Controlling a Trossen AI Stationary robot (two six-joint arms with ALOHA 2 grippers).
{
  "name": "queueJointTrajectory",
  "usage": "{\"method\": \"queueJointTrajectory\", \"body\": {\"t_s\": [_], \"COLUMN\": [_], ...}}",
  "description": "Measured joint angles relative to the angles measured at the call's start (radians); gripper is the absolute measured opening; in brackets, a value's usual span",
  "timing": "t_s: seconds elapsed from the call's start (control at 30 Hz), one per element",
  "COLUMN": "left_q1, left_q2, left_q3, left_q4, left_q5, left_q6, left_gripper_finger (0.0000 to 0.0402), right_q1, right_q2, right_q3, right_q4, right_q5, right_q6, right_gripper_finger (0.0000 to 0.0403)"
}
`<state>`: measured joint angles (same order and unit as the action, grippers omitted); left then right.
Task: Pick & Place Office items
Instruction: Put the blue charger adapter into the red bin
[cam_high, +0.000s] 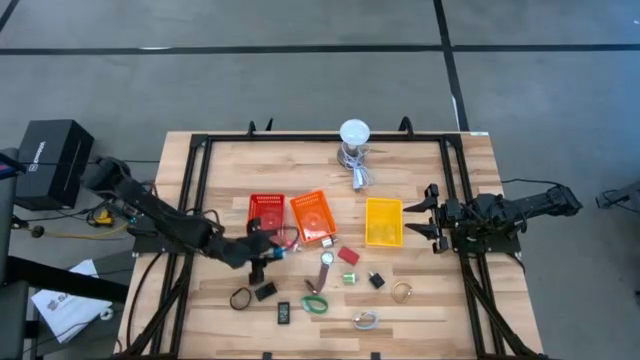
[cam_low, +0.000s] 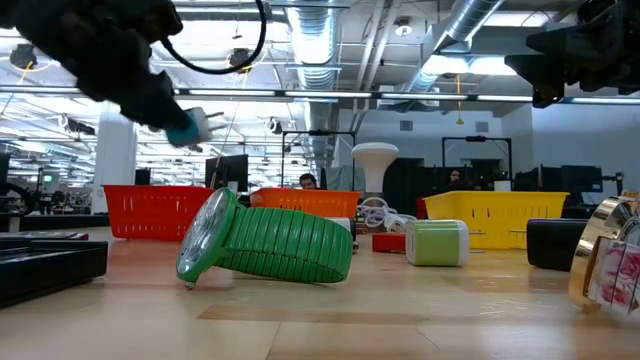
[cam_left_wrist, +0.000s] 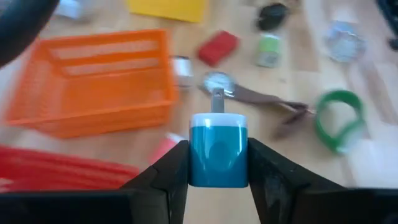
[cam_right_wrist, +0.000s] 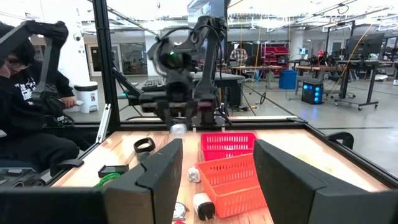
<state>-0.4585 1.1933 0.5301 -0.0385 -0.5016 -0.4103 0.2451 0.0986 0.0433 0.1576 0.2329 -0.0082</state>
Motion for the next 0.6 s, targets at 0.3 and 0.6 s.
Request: {"method": "queueJointTrajectory", "body": {"t_s": [0.3, 0.6], "left_q1": [0.204, 0.338], "left_q2": [-0.106, -0.068], "left_q3": [0.000, 0.000], "left_q4": [-0.244, -0.279], "left_q5": [-0.015, 0.005], "left_q6": [0.014, 0.014], "left_gripper_finger": [0.0134, 0.0144], "right_q1": [0.000, 0.000], "right_q2": [0.000, 0.000], "right_q3": [0.000, 0.000], "right_q4": [0.000, 0.001], "right_q5": [0.000, 0.002], "right_q6": [-0.002, -0.002], "right_gripper_finger": [0.0188, 0.0188]}}
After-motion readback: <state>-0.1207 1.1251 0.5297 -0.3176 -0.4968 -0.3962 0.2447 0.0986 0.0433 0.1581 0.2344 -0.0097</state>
